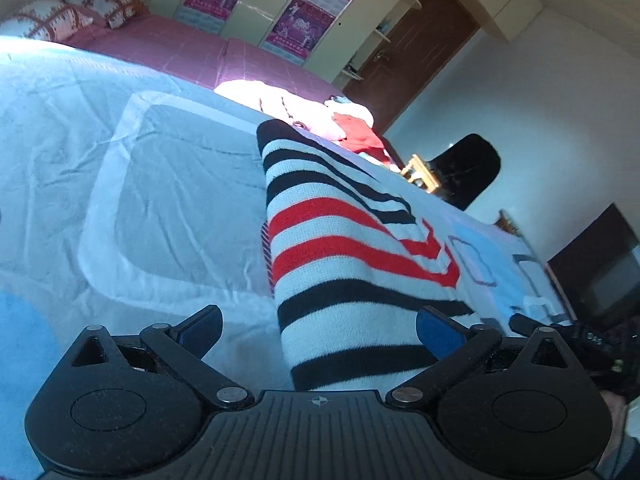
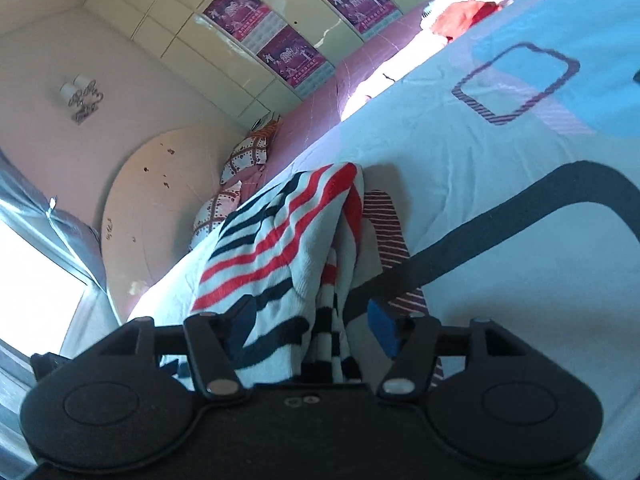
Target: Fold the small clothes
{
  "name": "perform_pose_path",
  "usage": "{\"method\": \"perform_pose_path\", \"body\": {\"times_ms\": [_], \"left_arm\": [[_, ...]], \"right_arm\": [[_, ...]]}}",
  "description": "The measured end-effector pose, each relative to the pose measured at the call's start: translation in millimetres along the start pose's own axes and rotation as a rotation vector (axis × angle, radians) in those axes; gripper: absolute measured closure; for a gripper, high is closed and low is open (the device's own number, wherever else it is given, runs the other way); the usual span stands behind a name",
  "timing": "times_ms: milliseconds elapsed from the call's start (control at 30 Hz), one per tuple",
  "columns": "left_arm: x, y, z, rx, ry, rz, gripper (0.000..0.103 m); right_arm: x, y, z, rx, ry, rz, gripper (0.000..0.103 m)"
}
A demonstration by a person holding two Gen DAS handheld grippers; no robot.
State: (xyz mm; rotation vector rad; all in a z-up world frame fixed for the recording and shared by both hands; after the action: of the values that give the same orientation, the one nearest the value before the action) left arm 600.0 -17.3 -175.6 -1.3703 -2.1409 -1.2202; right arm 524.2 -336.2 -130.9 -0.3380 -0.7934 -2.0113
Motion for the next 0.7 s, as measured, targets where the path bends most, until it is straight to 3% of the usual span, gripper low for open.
{"method": "perform_pose_path", "body": {"times_ms": [67, 133, 233, 467, 600, 667, 700], "left_arm": [[-13.6, 5.8, 3.6, 0.078, -0.115, 0.049, 0.001], [-28.9, 6.1, 8.8, 0.156, -0.169, 0.098, 0.001], [-41.6, 5.7, 4.0, 0.127, -0.166, 0.127, 0.002], [-63.2, 19.4, -7.9, 0.067, -0.202, 0.166, 0.003], [-76.3, 29.8, -12.5, 0.085, -0.219, 0.158, 0.004], [-79.9, 33.4, -10.9, 0.094, -0.21, 0.145, 0.015], [-81.4, 34.8, -7.1, 0.101, -0.189, 0.141, 0.033]], "right_arm": [[-14.1, 9.8, -9.9, -0.046, 0.052, 0.049, 0.041], [-28.3, 12.2, -14.7, -0.068, 0.096, 0.108, 0.04], [-43.7, 8.2, -18.4, -0.031, 0.087, 0.179, 0.042], [-61.9, 9.9, -5.1, 0.044, 0.139, 0.237, 0.042], [-76.5, 18.6, 5.6, 0.087, 0.152, 0.246, 0.043], [-81.6, 20.1, 10.4, 0.113, 0.152, 0.253, 0.042], [-82.3, 20.3, 11.8, 0.126, 0.152, 0.253, 0.042]]}}
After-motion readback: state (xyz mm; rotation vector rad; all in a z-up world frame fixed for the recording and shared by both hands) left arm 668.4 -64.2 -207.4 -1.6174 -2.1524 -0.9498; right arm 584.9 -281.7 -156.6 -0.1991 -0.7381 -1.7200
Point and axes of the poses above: each gripper's, at about its wrist camera, not at the fingertips, and x roughly against the way its jaws point, z to its left, y to its top, the point moved 10 cm from there along -x, roughly the way its jaws point, and after that the axes turned 8 degrees about z, right-handed, at the moved point
